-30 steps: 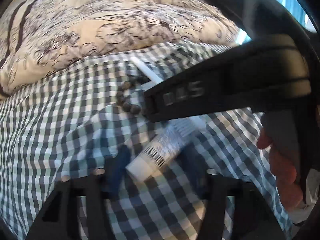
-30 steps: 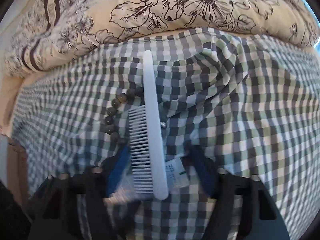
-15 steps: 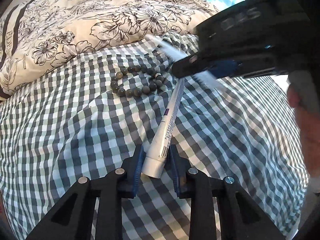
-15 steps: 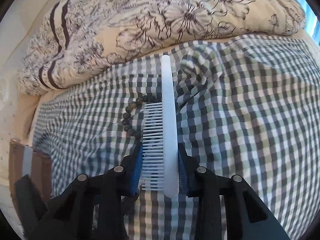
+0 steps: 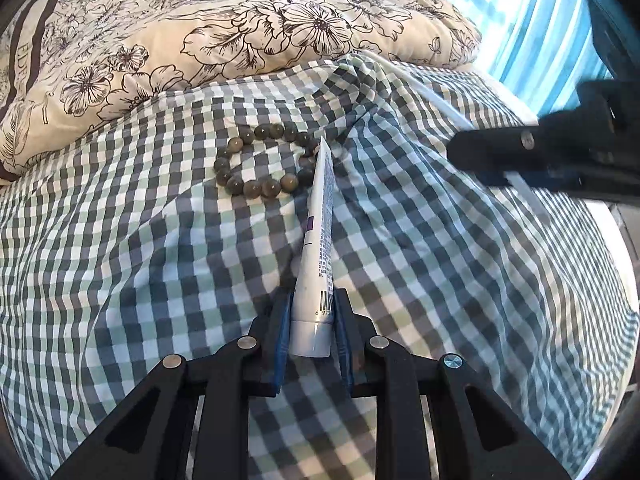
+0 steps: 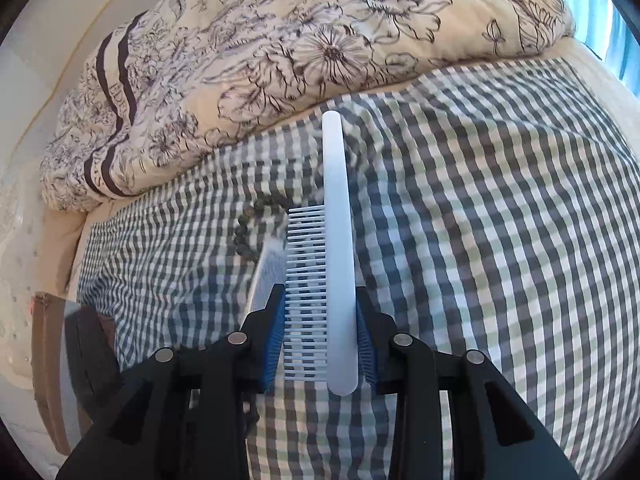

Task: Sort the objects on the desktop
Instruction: 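Grasp the white comb with the right tool while the left tool grasps the toothpaste tube, then carry comb and toothpaste tube into the cardboard box and release both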

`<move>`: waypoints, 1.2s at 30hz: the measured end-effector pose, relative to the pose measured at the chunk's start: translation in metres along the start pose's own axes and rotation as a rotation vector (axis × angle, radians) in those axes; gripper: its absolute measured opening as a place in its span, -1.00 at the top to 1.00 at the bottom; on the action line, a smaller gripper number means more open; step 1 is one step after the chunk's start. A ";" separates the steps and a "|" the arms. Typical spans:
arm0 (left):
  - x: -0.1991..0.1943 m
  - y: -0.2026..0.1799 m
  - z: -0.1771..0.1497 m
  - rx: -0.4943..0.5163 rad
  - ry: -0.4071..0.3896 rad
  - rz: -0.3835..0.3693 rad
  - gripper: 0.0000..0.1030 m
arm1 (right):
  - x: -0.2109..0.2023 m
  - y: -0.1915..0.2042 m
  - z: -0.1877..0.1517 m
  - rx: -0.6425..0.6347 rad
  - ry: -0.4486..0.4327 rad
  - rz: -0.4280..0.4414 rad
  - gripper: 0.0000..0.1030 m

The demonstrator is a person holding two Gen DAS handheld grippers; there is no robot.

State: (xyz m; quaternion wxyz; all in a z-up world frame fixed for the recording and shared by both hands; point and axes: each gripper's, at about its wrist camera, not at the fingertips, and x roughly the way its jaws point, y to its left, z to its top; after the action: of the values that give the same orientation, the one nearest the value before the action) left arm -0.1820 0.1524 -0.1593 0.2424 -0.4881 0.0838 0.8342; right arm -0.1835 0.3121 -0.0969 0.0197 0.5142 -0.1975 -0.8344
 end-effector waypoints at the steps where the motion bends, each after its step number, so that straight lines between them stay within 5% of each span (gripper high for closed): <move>1: -0.002 0.000 -0.001 -0.005 -0.009 0.001 0.62 | -0.001 0.000 -0.002 -0.004 0.004 0.002 0.37; 12: -0.098 0.042 -0.013 -0.122 -0.088 0.098 0.62 | -0.034 0.035 -0.016 -0.069 -0.039 0.048 0.37; 19: -0.182 0.079 -0.020 -0.186 -0.167 0.205 0.62 | -0.057 0.104 -0.038 -0.180 -0.054 0.119 0.37; 36: -0.338 0.181 -0.121 -0.349 -0.237 0.417 0.61 | -0.088 0.305 -0.133 -0.472 -0.030 0.305 0.37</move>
State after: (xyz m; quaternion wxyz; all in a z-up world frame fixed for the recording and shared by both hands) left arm -0.0388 -0.1593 0.0508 -0.0139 -0.3937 0.0087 0.9191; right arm -0.0790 0.0110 0.0325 0.2613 0.4474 -0.0728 -0.8522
